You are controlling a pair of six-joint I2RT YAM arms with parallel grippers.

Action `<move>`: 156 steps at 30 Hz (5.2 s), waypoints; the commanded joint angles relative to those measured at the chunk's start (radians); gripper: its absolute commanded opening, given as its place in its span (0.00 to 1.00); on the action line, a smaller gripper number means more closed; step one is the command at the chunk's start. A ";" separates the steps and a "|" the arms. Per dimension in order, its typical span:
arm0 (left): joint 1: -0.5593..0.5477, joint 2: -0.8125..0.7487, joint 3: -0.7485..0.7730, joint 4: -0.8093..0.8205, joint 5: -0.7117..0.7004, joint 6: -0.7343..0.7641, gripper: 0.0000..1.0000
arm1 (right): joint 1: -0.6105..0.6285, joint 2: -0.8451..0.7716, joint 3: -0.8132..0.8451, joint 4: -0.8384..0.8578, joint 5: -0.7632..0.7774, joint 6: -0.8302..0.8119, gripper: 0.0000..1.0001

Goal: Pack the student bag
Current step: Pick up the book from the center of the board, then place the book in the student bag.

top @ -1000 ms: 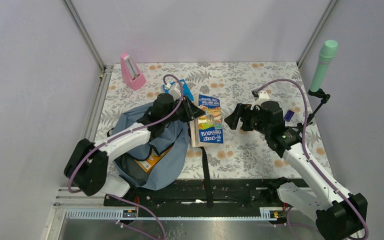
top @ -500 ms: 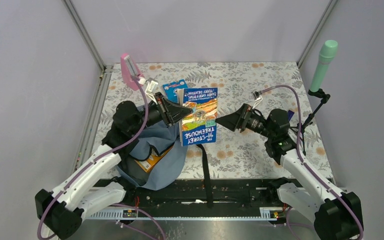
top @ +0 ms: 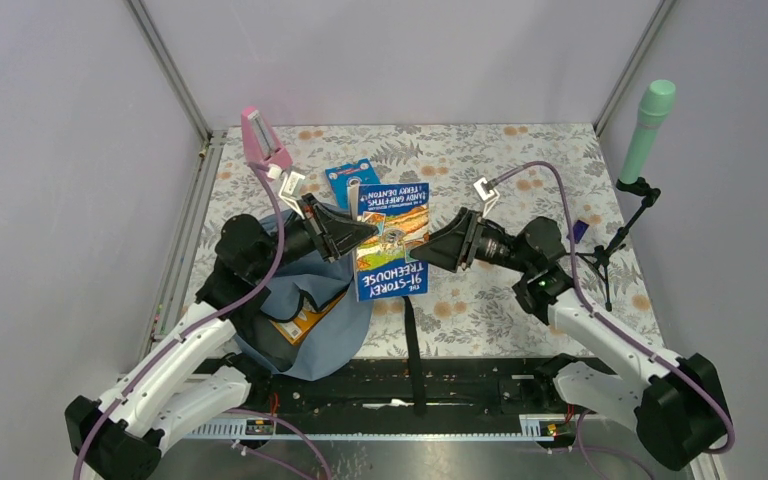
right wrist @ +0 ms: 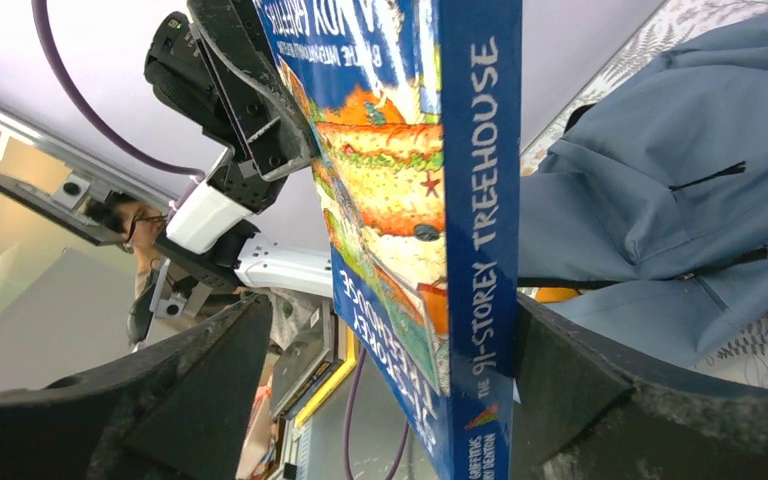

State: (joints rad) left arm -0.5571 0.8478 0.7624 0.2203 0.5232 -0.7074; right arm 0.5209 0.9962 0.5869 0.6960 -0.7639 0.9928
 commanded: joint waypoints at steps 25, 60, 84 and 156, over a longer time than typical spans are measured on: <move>0.075 -0.043 0.152 -0.454 -0.108 0.349 0.94 | 0.013 -0.003 0.181 -0.345 0.121 -0.248 0.00; 0.075 -0.111 0.352 -1.471 -0.648 0.331 0.97 | -0.134 -0.130 0.177 -0.812 0.349 -0.498 0.00; 0.071 0.092 0.251 -1.138 -0.365 0.570 0.60 | -0.134 -0.130 0.173 -0.831 0.270 -0.524 0.00; 0.031 0.119 0.305 -0.609 -0.271 0.562 0.00 | 0.330 0.253 -0.037 -0.327 0.545 0.456 0.00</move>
State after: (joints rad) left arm -0.5228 1.0122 1.0367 -0.5285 0.2134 -0.1326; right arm 0.8513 1.2709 0.5014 0.2752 -0.3759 1.3258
